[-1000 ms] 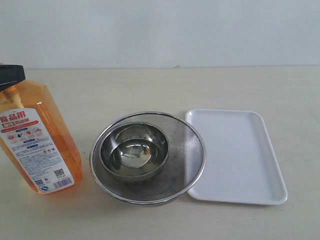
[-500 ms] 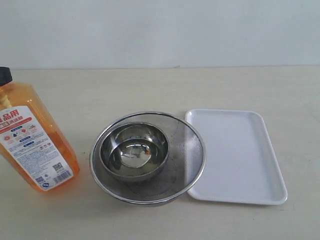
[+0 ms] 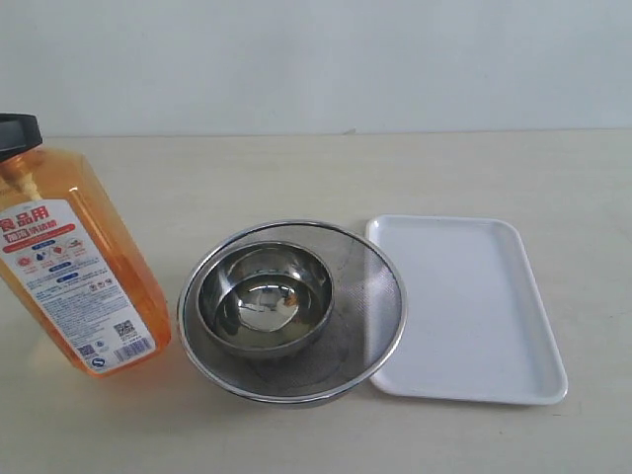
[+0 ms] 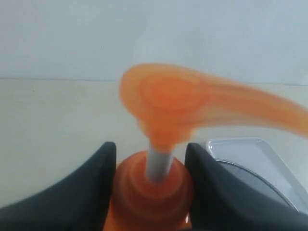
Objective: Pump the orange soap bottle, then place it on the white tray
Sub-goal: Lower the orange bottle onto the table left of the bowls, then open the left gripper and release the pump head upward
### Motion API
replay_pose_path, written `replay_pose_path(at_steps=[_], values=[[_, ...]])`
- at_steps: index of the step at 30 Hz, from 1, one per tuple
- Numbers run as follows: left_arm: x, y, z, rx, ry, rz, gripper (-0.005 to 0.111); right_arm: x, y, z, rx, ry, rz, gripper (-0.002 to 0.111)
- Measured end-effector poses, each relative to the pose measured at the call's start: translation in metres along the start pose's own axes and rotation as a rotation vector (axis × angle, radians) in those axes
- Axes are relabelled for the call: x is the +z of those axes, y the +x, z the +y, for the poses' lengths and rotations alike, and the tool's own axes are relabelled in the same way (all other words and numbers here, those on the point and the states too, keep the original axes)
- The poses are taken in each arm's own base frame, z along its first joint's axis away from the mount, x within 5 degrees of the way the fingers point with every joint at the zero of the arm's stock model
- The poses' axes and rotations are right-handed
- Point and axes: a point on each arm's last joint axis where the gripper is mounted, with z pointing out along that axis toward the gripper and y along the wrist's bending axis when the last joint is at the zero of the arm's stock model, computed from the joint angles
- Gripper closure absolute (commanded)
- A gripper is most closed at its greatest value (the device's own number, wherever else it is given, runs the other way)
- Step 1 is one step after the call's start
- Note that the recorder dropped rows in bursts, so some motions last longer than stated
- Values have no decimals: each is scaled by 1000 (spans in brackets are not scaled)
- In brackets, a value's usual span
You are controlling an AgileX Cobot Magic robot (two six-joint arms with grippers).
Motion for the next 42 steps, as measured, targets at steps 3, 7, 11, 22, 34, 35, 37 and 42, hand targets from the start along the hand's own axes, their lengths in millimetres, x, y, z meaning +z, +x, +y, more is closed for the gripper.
replay_pose_path(at_steps=[3, 7, 11, 22, 34, 35, 37, 42], values=[[5, 0, 4, -8, -2, 18, 102, 0, 0, 0, 0, 0, 0, 108], [12, -8, 3, 9, -1, 17, 102, 0, 0, 0, 0, 0, 0, 108], [21, -13, -6, 41, -33, 25, 102, 0, 0, 0, 0, 0, 0, 108], [35, -20, -24, 46, -170, 33, 102, 0, 0, 0, 0, 0, 0, 108], [37, -16, -31, -49, -302, 29, 102, 0, 0, 0, 0, 0, 0, 108], [37, -15, -31, -51, -323, 28, 102, 0, 0, 0, 0, 0, 0, 108], [37, -14, -32, -55, -353, 28, 102, 0, 0, 0, 0, 0, 0, 108], [44, -10, -38, -88, -376, 43, 102, 0, 0, 0, 0, 0, 0, 108]])
